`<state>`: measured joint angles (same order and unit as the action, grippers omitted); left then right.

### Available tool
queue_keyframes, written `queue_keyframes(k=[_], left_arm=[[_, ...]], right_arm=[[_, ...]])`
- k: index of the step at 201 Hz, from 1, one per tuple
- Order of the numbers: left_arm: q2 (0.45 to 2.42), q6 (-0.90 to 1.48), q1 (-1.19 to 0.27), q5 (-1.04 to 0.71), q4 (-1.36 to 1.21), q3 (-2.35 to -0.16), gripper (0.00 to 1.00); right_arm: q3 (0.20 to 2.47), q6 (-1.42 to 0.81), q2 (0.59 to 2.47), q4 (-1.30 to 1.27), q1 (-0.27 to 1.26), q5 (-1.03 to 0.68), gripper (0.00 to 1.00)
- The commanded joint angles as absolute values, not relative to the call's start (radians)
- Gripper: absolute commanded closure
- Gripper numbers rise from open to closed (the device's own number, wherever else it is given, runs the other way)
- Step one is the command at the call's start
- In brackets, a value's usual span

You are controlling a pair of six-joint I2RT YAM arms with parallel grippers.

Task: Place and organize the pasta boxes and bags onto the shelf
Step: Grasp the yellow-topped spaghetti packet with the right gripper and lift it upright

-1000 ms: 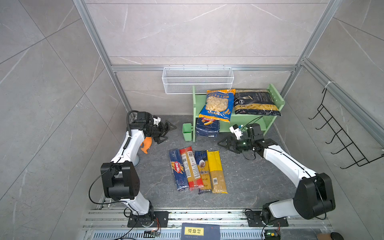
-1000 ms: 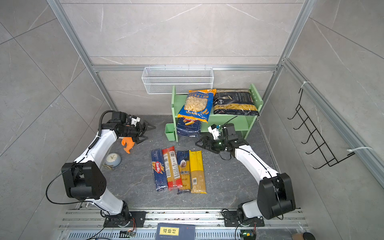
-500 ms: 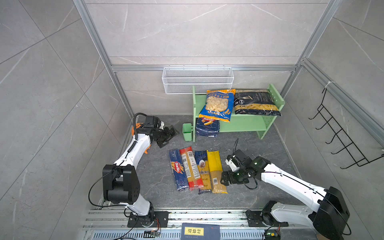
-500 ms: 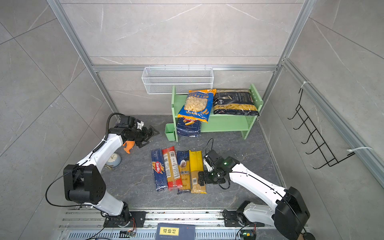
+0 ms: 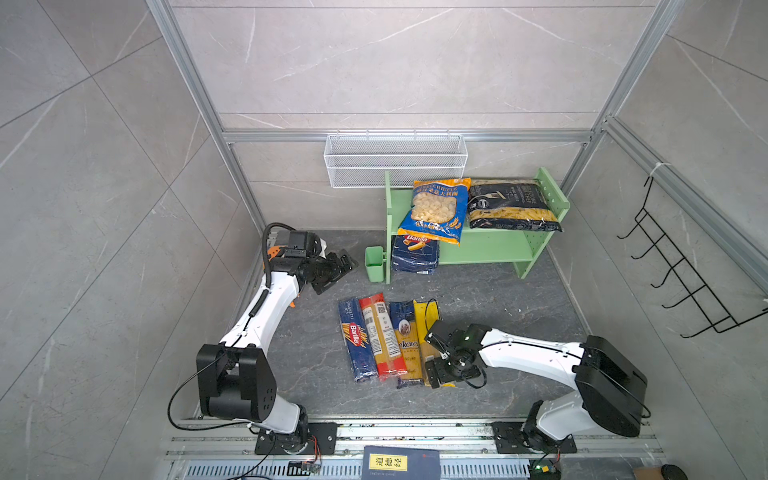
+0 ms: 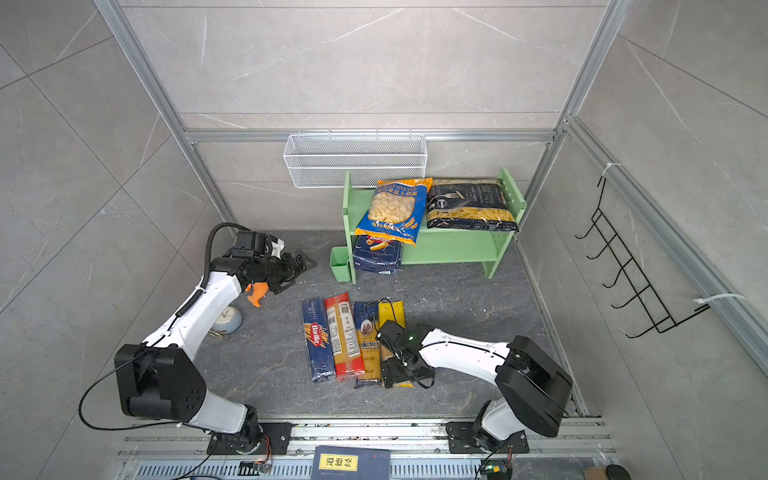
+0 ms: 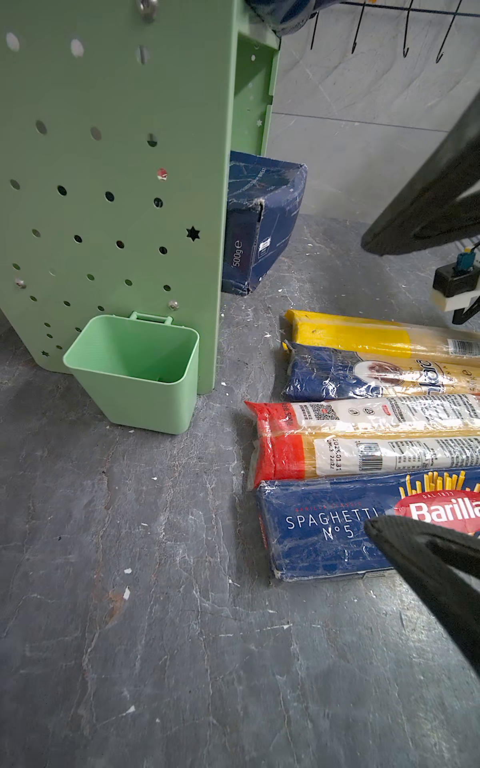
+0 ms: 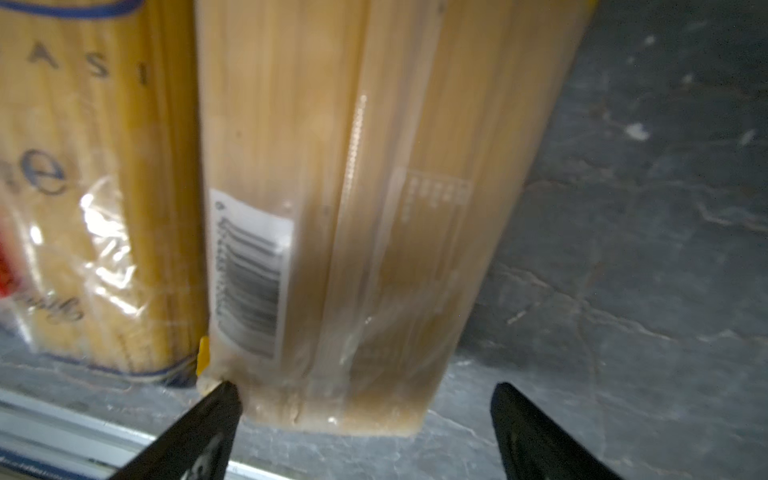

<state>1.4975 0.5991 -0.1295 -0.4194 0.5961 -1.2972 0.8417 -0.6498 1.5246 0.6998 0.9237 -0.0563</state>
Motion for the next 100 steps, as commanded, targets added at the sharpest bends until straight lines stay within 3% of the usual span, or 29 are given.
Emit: queue_keyframes(k=[1,61,100], left_arm=[[1.462,0.562,-0.131,-0.408,0.628,-1.298,0.01],[1.471,0.543,-0.129,-0.418,0.635,-1.316,0.01],[1.482,0.535,-0.129,-0.425,0.626,-1.324,0.0]], right_arm=[[0.829,-0.703,1.561,0.654,0.931,-0.013,0.04],[0.864,-0.736,1.494,0.675,0.943,0.035,0.04],[0.924,-0.712,1.601,0.664,0.943,0.024,0.04]])
